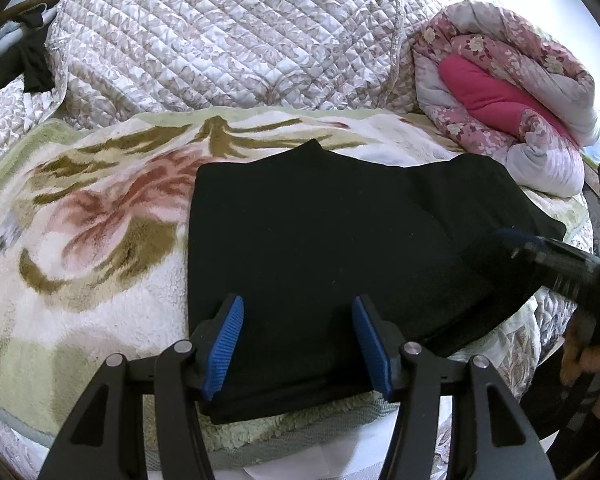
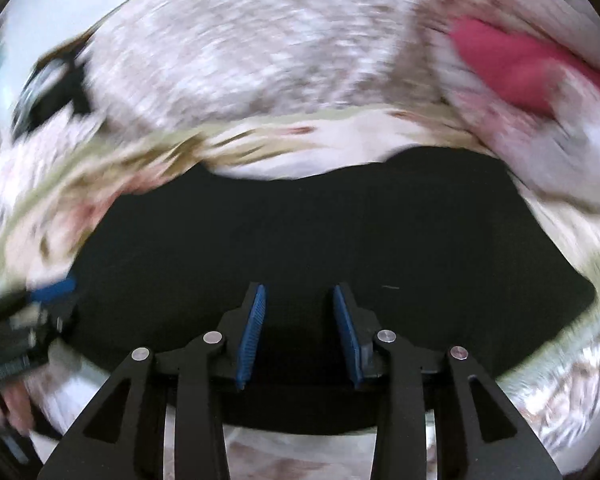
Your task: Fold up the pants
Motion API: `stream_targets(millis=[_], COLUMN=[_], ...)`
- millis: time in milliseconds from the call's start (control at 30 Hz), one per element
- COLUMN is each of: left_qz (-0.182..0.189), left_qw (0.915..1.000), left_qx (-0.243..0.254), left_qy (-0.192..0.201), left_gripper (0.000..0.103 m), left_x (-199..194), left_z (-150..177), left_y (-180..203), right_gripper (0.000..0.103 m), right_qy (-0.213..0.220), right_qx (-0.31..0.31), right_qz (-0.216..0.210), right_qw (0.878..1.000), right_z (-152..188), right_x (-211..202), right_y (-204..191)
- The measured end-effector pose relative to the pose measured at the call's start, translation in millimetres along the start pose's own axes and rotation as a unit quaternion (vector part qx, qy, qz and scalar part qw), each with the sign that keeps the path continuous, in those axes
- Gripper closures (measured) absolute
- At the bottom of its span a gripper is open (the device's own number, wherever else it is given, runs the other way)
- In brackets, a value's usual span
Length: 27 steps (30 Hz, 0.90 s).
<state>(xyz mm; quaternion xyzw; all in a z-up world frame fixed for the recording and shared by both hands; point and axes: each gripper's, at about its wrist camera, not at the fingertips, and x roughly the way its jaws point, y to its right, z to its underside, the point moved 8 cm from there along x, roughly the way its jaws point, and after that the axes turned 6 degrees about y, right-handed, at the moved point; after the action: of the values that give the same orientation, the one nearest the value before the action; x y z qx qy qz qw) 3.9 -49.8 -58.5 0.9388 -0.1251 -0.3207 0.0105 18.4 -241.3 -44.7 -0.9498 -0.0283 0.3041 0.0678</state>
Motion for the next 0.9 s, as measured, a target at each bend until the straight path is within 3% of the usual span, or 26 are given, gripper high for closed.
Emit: stream_targets(millis=[133,300,467,600,667,767,900], left_qz=[0.001,0.001,0.0,0.001,0.001,0.001,0.0], left_qw=[1.0,1.0,1.0,1.0,1.0,1.0,1.0], left_qx=[-0.001,0.0,0.0,0.0,0.0,0.0,-0.001], left_qy=[0.0,0.0,0.0,0.0,0.0,0.0,-0.001], left_gripper=[0.043,0.043,0.043,0.043,0.043,0.043,0.043], left_x=[0.1,-0.1,0.2,0.3,0.3,0.3,0.4], left_z=[-0.2,-0.2,-0.3,-0.3,-0.2,-0.5,-0.6], left_y=[-0.2,-0.5,-0.6,-1.0,-0.7,-0.6,-0.3], right_gripper=[0.065,0.065,0.052,0.049,0.044,0.039,0.039], right_qy=[0.031,0.089,0.133,0.105,0.104,0.057,0.072], right_qx=[0.108,0.188,0.254,0.314,0.308,0.311,0.327], right_qz=[0.007,0.041,0.094,0.087,0.092,0.116,0.082], right_qw=[0.994,0.977,0.954,0.94,0.941,0.942,0.939], right_z=[-9.5,-17.2,-20.6,-3.4,-1.5,16.1,18.3], right_x=[-20.5,-52.0,-72.8,-58.4,-57.0,-48.5,-49.9], right_y=[41.3,86.2,132.8,151.7,149.3,146.1,143.4])
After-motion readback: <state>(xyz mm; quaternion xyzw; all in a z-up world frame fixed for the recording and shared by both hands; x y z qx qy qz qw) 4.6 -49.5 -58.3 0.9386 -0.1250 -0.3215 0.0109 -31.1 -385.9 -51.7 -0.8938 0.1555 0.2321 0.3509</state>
